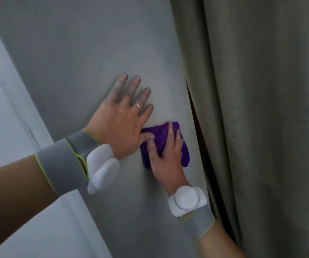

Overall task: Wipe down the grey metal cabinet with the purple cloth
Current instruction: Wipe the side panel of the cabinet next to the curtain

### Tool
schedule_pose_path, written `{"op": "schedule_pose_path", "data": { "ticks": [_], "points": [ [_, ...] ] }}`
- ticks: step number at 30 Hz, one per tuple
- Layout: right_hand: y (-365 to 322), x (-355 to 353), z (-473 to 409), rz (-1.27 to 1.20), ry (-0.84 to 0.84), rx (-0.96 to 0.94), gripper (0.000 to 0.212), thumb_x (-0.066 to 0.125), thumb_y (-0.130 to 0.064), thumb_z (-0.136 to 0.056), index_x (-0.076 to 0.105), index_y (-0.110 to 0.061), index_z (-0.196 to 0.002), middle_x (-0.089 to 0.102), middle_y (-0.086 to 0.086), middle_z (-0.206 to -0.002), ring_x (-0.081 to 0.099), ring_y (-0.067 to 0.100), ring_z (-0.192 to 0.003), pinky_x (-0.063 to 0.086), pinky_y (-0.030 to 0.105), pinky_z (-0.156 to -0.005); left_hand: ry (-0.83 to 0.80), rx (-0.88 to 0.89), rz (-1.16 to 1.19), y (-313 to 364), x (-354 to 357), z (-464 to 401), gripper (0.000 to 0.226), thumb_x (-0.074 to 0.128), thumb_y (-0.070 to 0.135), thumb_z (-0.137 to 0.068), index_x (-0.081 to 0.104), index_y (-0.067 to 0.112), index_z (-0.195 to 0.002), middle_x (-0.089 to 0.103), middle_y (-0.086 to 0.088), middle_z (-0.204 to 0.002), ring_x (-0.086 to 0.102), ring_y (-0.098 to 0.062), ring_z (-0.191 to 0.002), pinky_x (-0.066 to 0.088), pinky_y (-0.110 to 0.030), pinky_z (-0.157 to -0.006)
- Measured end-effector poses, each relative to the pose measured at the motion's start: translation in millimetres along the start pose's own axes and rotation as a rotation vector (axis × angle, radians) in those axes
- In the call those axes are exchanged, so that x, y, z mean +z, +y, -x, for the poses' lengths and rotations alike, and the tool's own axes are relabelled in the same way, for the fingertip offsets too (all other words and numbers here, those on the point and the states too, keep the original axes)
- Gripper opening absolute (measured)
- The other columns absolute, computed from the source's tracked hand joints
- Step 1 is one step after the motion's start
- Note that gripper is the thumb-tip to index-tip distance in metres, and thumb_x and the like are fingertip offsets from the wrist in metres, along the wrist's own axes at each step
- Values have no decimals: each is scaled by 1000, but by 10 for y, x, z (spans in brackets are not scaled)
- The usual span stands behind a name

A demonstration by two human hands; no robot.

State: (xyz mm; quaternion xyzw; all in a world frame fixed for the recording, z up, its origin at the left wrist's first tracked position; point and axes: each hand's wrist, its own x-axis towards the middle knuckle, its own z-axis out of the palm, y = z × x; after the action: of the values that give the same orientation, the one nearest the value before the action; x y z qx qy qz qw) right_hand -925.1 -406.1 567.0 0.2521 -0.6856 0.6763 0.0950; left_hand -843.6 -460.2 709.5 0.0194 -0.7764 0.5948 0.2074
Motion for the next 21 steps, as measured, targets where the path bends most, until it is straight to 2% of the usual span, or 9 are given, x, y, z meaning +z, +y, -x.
{"op": "schedule_pose_path", "data": {
  "ticks": [7,13,16,18,20,21],
  "points": [
    [-903,70,-306,40,63,-186,74,39,-64,-91,3,-42,-151,-6,-6,-163,-7,20,-149,3,54,-119,63,-118,-6,-805,-76,199,84,-9,65,-82,10,23,-152,4,-13,-161,-10,-42,-145,-12,-61,-113],
    [-1841,306,-466,83,144,-443,70,43,-62,-90,19,-36,-151,10,3,-162,7,21,-149,12,51,-119,304,-281,50,-1597,-7,577,80,-1,63,-90,27,17,-149,18,-15,-159,1,-34,-148,-1,-58,-116],
    [-2195,384,-439,92,209,-537,75,39,-67,-82,28,-33,-148,24,6,-158,22,21,-145,20,45,-118,453,-324,127,-1865,86,717,80,4,62,-92,28,11,-149,17,-18,-158,4,-35,-147,5,-57,-117],
    [-2421,504,-402,110,237,-606,79,38,-67,-79,36,-24,-145,36,8,-150,34,19,-138,28,40,-115,533,-344,228,-2040,274,861,80,7,64,-92,22,11,-151,13,-17,-159,4,-36,-147,8,-56,-117],
    [-2620,588,-327,149,234,-664,78,41,-67,-80,39,-20,-143,45,8,-143,45,17,-129,38,32,-107,582,-356,325,-2169,526,958,80,5,67,-91,13,15,-152,6,-16,-160,1,-36,-147,8,-54,-118],
    [-2710,630,-288,182,235,-683,76,45,-65,-82,38,-20,-143,45,7,-142,48,17,-125,43,23,-100,595,-359,367,-2219,672,992,81,3,68,-90,9,17,-153,3,-16,-161,0,-36,-147,8,-54,-118]
  ]
}}
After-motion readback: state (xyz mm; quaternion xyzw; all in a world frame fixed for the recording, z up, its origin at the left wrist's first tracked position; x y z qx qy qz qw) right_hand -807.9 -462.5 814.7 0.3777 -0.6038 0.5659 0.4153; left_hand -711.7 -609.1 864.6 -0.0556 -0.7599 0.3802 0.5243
